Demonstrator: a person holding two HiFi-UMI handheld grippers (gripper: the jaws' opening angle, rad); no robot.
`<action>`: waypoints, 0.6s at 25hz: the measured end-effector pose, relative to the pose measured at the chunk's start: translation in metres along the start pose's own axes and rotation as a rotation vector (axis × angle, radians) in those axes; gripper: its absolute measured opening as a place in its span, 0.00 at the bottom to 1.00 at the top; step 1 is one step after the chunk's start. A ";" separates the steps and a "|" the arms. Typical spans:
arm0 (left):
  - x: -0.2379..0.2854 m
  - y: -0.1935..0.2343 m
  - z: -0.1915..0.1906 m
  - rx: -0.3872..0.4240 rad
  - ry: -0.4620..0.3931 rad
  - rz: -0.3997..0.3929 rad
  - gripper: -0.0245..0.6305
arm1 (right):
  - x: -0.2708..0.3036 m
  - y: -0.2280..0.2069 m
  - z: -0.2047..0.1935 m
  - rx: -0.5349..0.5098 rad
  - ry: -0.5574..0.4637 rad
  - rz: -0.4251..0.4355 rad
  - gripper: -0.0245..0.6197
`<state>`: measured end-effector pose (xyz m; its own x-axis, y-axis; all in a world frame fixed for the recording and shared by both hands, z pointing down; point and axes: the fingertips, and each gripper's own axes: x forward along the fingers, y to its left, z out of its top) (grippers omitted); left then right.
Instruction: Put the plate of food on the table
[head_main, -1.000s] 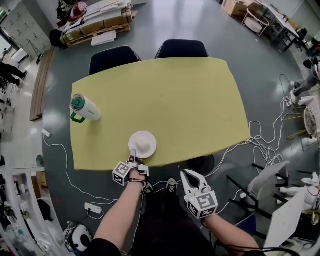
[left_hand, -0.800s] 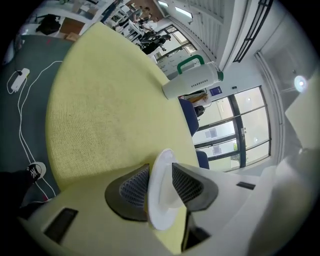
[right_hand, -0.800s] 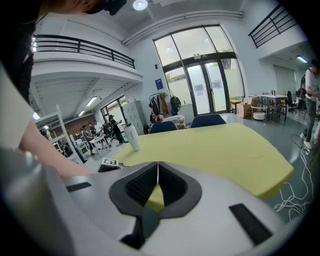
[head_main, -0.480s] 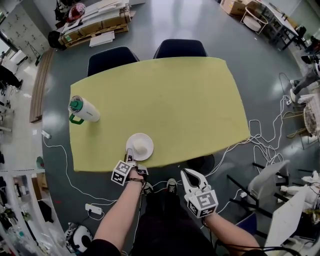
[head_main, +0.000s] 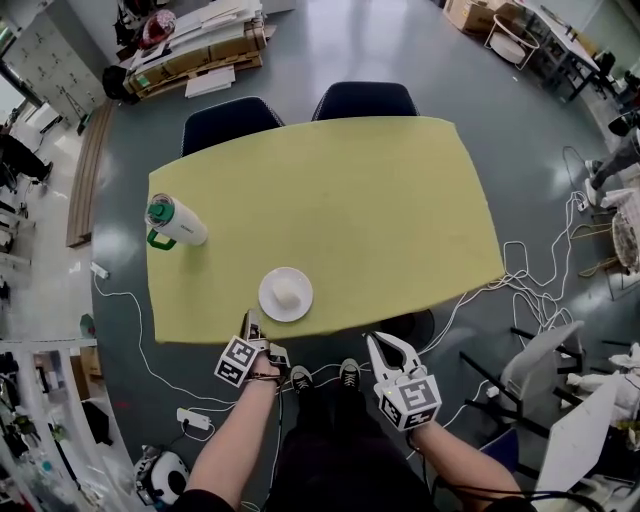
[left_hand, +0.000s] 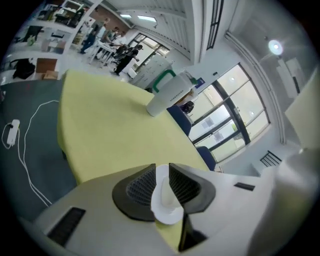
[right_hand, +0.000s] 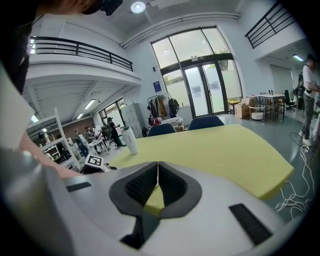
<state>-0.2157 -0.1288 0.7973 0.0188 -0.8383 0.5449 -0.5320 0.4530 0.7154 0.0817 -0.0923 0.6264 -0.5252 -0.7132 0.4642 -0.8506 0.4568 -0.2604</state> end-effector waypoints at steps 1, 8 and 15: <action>-0.009 -0.006 0.002 0.038 0.007 -0.020 0.15 | 0.000 0.000 0.002 0.001 -0.006 0.002 0.06; -0.078 -0.064 0.010 0.277 0.059 -0.198 0.05 | 0.002 0.017 0.022 0.016 -0.055 0.041 0.06; -0.156 -0.138 0.010 0.580 0.051 -0.343 0.05 | -0.014 0.042 0.053 -0.017 -0.093 0.085 0.06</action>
<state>-0.1536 -0.0630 0.6093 0.3000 -0.8836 0.3595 -0.8571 -0.0843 0.5082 0.0521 -0.0910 0.5638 -0.5961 -0.7174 0.3606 -0.8028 0.5259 -0.2810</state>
